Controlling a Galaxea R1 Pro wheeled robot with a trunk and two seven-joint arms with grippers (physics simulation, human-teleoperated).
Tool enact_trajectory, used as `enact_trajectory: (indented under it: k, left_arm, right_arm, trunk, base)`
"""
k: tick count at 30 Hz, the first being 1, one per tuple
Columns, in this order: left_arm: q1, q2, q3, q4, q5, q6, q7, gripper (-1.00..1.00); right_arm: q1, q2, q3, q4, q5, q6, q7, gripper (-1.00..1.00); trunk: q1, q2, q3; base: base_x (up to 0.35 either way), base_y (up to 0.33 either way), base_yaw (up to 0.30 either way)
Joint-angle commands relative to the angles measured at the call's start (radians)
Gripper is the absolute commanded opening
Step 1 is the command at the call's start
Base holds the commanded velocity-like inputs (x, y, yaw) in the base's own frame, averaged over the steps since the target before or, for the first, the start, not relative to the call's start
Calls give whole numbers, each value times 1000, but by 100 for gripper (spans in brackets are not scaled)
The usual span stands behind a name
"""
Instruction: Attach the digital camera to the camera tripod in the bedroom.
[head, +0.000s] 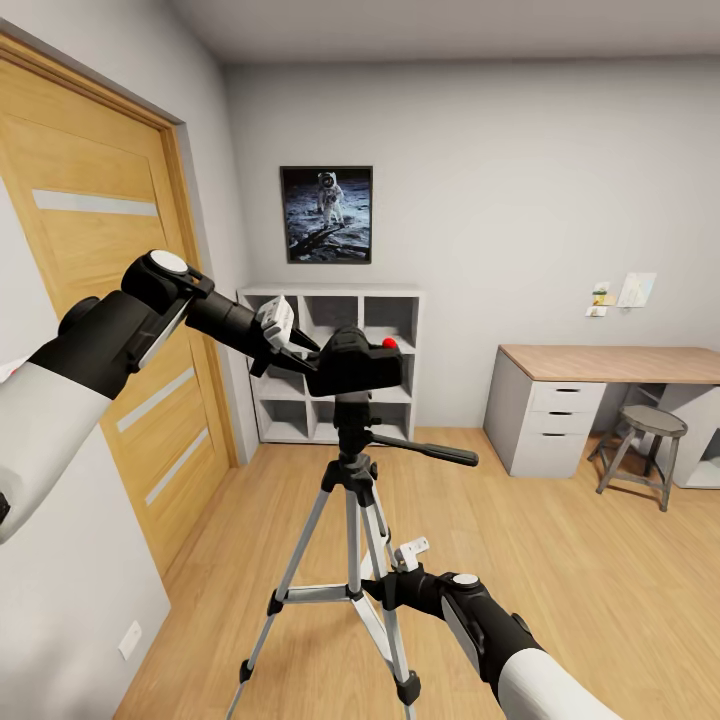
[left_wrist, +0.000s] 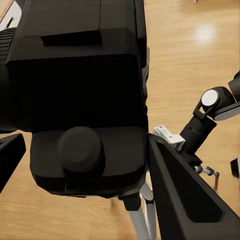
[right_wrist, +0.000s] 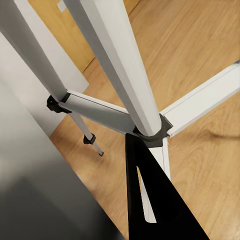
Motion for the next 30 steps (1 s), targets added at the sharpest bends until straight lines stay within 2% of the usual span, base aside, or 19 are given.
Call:
enact_trajectory:
  k: [1, 10, 30]
  left_arm:
    - [-1, 1, -3, 1, 5, 7, 5, -100]
    - [-1, 1, -7, 3, 3, 8, 32, -100]
    - [-1, 3, -17, 8, -9, 5, 36, -100]
  right_arm:
    - [1, 0, 7, 0, 23, 1, -22, -100]
    - [1, 0, 7, -1, 23, 1, -22, -100]
    - [1, 0, 7, 0, 23, 1, -22, -100]
  trunk:
    - [1, 0, -1]
    - [1, 0, -1]
    - [1, 0, -1]
  base:
    - [0, 0, 0]
    - [0, 0, 0]
    - [0, 0, 0]
